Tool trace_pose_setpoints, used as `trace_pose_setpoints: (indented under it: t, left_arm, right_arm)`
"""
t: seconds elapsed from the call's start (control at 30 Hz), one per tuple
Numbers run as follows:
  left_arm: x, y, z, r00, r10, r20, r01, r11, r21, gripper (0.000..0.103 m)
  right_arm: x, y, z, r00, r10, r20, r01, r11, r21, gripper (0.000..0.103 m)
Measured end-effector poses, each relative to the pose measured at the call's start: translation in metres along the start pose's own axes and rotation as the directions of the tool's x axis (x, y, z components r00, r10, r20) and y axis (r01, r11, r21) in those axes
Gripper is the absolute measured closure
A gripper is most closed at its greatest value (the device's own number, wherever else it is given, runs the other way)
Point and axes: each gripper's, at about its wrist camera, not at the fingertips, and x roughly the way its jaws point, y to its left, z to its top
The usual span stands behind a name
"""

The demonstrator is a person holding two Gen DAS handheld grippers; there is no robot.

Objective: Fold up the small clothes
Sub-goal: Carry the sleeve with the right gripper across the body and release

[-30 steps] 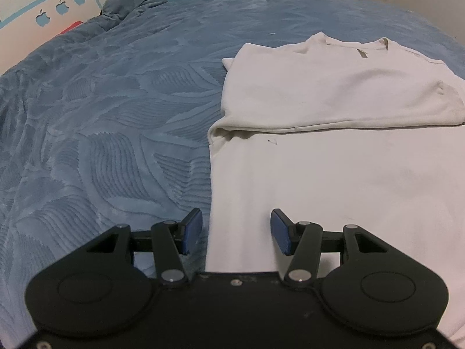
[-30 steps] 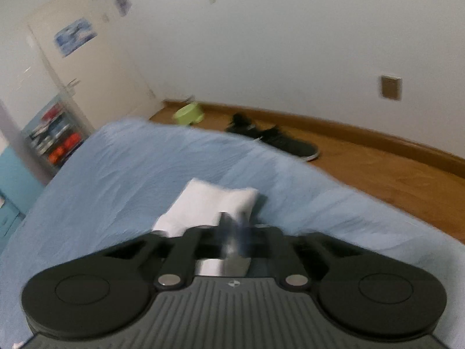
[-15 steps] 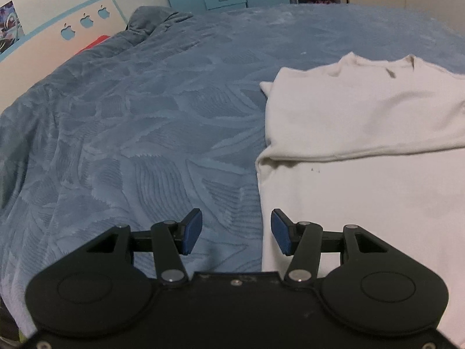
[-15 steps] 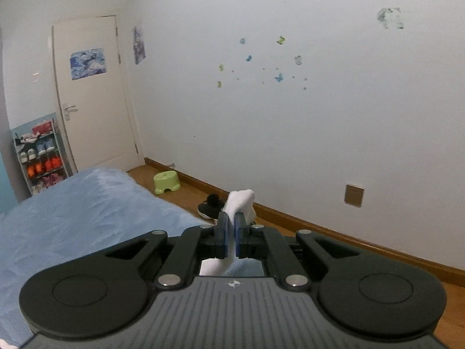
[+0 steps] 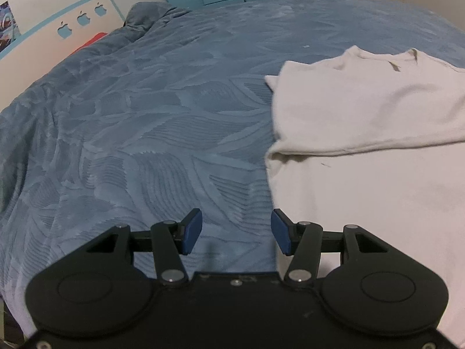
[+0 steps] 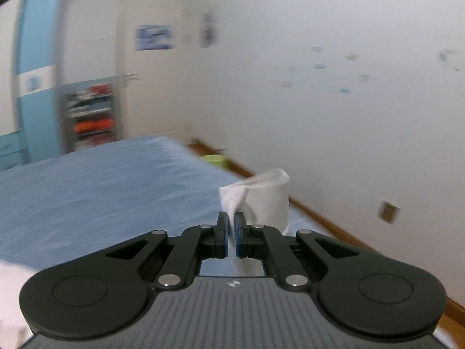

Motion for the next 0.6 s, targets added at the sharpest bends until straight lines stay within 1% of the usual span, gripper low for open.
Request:
trace_pose_setpoints:
  t: [0.1, 0.23, 0.37, 0.47, 0.57, 0.6]
  left_arm:
    - [0.008, 0.007, 0.004, 1.0, 0.013, -0.006, -0.013, 1.0, -0.008, 0.049]
    - [0.019, 0.016, 0.008, 0.998, 0.058, -0.019, -0.058, 0.998, -0.004, 0.049]
    - [0.028, 0.031, 0.011, 0.999, 0.042, -0.031, -0.043, 0.998, -0.051, 0.049]
    - [0.034, 0.036, 0.011, 0.998, 0.042, -0.04, -0.044, 0.997, -0.057, 0.049]
    - [0.036, 0.041, 0.009, 0.998, 0.049, -0.042, -0.051, 0.997, -0.055, 0.049]
    - [0.038, 0.044, 0.008, 0.998, 0.047, -0.046, -0.05, 0.997, -0.061, 0.049]
  right_arm:
    - [-0.009, 0.058, -0.012, 0.993, 0.11, -0.035, -0.11, 0.994, -0.017, 0.099]
    - [-0.026, 0.13, -0.028, 0.974, 0.214, -0.076, -0.219, 0.974, -0.06, 0.099]
    - [-0.047, 0.207, -0.044, 0.934, 0.337, -0.12, -0.348, 0.934, -0.079, 0.099]
    - [-0.066, 0.257, -0.06, 0.891, 0.424, -0.161, -0.439, 0.896, -0.07, 0.099]
    - [-0.087, 0.299, -0.073, 0.868, 0.462, -0.179, -0.483, 0.871, -0.091, 0.099]
    - [-0.093, 0.311, -0.076, 0.87, 0.462, -0.174, -0.482, 0.87, -0.1, 0.099]
